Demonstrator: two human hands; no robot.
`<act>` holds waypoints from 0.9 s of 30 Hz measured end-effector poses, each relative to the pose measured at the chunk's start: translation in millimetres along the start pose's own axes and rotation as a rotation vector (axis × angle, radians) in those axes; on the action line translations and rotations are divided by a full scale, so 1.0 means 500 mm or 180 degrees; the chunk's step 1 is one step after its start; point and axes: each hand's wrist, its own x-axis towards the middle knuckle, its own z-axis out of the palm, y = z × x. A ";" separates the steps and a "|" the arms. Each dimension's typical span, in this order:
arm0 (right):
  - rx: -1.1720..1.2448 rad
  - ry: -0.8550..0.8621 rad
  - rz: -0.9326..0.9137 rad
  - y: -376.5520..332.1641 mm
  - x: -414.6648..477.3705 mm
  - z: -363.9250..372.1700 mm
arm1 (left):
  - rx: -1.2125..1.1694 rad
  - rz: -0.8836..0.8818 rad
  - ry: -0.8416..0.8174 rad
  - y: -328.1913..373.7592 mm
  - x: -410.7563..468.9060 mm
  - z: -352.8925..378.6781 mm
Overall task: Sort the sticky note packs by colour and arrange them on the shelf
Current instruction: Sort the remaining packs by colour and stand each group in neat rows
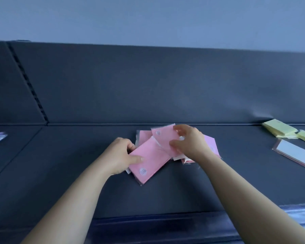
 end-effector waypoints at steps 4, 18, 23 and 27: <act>0.0704 0.0010 -0.0009 -0.019 0.004 0.006 | -0.0461 -0.0241 0.0385 -0.030 -0.024 -0.032; 0.1430 -0.0690 -0.0322 -0.205 -0.033 0.117 | -0.1222 -0.0515 0.1618 -0.158 -0.129 -0.143; 0.1609 -0.1112 -0.0225 -0.305 -0.060 0.202 | -0.1135 -0.0734 0.1720 -0.244 -0.190 -0.219; 0.1855 -0.1409 -0.0445 -0.399 -0.093 0.289 | -0.1156 -0.0828 0.1924 -0.325 -0.246 -0.298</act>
